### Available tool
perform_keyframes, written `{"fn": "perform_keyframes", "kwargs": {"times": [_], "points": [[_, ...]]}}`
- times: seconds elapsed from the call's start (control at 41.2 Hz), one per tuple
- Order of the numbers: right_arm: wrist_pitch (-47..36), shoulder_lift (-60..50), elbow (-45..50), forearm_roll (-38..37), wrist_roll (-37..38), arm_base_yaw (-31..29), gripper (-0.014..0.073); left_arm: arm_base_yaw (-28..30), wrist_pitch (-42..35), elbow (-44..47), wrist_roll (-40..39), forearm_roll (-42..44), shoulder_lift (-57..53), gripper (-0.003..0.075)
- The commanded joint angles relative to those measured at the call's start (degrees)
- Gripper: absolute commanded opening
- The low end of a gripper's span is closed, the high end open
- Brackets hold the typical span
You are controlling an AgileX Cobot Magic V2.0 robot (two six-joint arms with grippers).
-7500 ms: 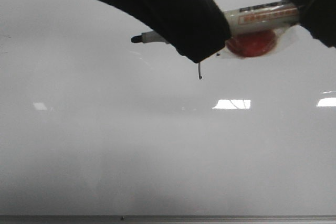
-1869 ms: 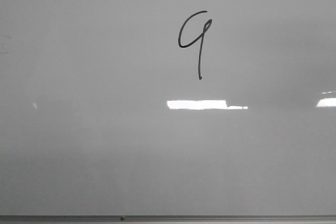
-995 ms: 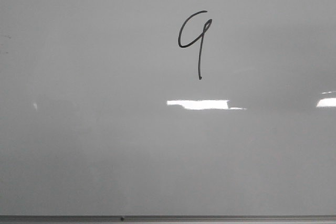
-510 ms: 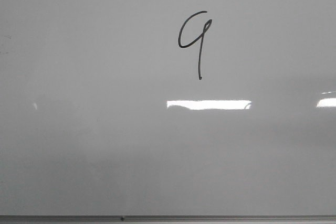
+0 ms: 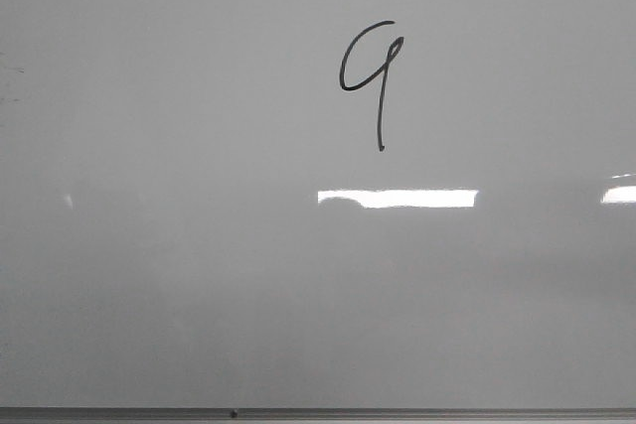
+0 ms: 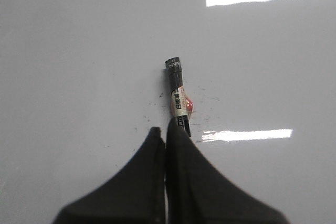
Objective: Write number 9 on whiteboard
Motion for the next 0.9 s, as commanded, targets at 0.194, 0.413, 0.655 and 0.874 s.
{"fn": "perform_keyframes", "kwargs": {"times": [0.194,0.413,0.655,0.874], "points": [[-9.0,-1.1,-0.3,0.1,0.1,0.1,-0.0069,0.1,-4.7,0.1,0.0,-0.6,-1.1,-0.0019],[-9.0,-1.1,-0.3,0.1,0.1,0.1,-0.0069,0.1,-4.7,0.1,0.0,-0.6,-1.1,-0.0019],[-9.0,-1.1,-0.3,0.1,0.1,-0.4,-0.0069,0.1,-4.7,0.1,0.0,-0.6,-1.1,-0.0019],[-9.0,-1.1,-0.3,0.1,0.1,-1.3,-0.0069,0.1,-4.7,0.1,0.0,-0.6,-1.1,-0.0019]]}}
